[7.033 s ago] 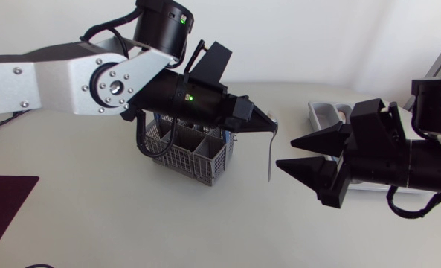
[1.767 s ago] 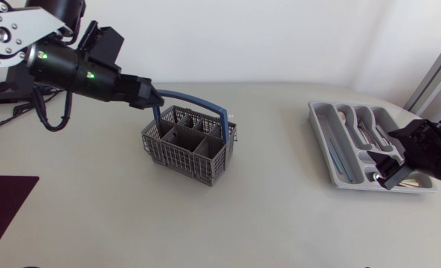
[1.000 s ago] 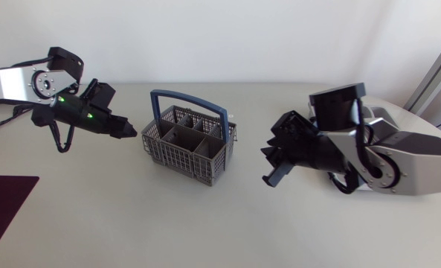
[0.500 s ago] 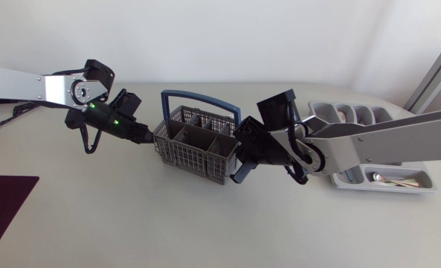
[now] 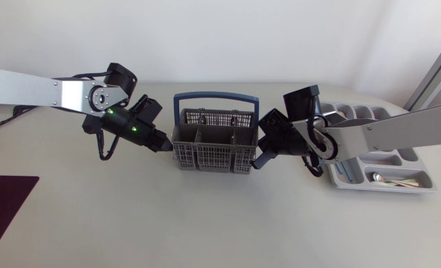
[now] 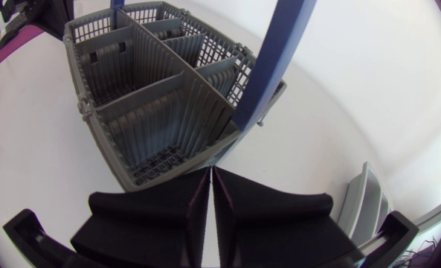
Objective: Sort the cutlery from the basket into the organizer compartments.
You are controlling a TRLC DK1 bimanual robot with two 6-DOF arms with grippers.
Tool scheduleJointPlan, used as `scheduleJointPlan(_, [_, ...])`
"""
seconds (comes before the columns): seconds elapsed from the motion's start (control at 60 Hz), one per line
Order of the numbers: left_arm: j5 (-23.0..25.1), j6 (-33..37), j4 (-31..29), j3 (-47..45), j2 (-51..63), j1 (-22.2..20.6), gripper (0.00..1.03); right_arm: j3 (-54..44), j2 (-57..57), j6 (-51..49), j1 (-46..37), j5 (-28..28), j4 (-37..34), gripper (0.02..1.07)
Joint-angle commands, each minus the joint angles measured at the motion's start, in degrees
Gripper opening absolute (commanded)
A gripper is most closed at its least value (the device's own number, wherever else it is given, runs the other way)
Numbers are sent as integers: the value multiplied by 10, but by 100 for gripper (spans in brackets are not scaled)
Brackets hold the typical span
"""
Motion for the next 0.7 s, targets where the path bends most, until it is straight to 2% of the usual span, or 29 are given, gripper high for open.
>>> scheduleJointPlan(0.0, [24, -2, -1, -25, -16, -18, 7, 8, 15, -9, -4, -12, 12, 12])
scheduleJointPlan(0.55, [28, -14, 3, -29, -23, -38, 7, -29, -36, -12, -5, -12, 5, 12])
scheduleJointPlan(0.683, [28, -12, 7, -31, -23, -14, 7, -38, -37, -13, 2, -6, 0, 12])
